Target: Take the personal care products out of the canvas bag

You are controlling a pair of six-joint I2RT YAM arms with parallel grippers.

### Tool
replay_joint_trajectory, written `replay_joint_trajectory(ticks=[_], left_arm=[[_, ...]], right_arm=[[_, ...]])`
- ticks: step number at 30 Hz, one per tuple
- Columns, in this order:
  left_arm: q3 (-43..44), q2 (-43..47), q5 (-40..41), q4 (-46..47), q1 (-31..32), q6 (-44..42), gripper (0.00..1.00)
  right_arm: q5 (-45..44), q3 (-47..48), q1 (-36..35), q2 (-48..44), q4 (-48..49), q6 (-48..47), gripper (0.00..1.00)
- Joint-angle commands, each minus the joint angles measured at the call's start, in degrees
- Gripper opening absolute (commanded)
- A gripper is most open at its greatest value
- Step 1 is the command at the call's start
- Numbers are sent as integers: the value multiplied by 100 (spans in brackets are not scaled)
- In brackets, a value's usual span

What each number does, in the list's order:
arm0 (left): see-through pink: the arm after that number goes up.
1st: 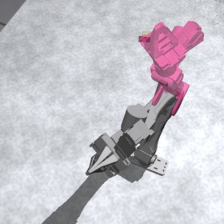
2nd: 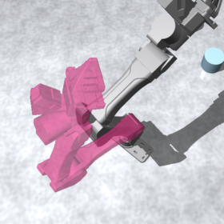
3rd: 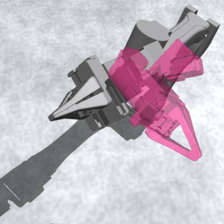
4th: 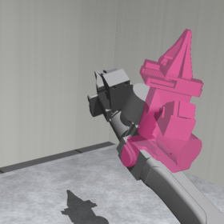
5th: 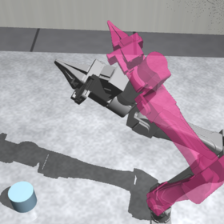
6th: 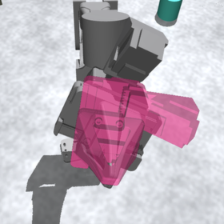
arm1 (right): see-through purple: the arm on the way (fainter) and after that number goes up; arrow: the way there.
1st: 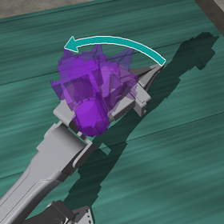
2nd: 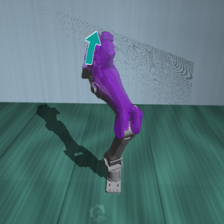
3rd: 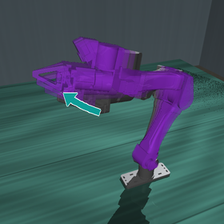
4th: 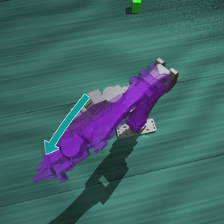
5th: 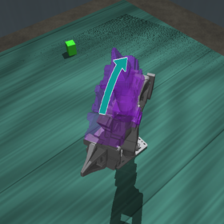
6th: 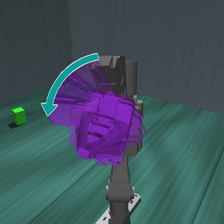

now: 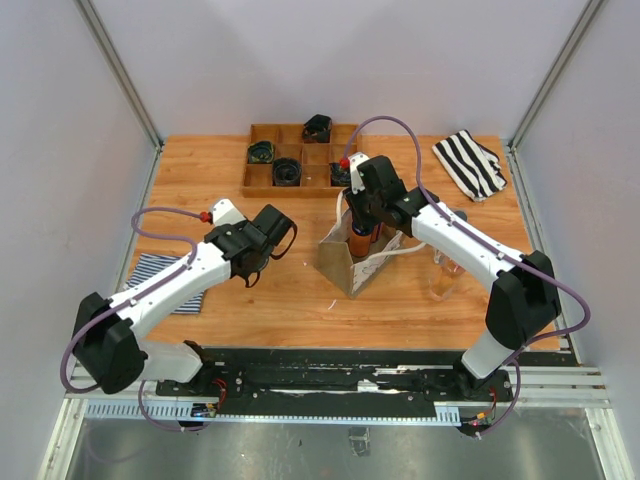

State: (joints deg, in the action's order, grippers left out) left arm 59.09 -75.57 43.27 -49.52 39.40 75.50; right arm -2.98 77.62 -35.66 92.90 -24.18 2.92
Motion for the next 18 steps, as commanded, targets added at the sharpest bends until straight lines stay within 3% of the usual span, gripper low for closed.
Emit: replay_joint_trajectory(ticks=[1, 18], left_arm=[[236, 300, 608, -82, -37, -339, 0], [1409, -55, 375, -123, -271, -1148, 1]], right_arm=[[16, -55, -77, -79, -199, -46, 2], [133, -346, -90, -882, -24, -151, 1]])
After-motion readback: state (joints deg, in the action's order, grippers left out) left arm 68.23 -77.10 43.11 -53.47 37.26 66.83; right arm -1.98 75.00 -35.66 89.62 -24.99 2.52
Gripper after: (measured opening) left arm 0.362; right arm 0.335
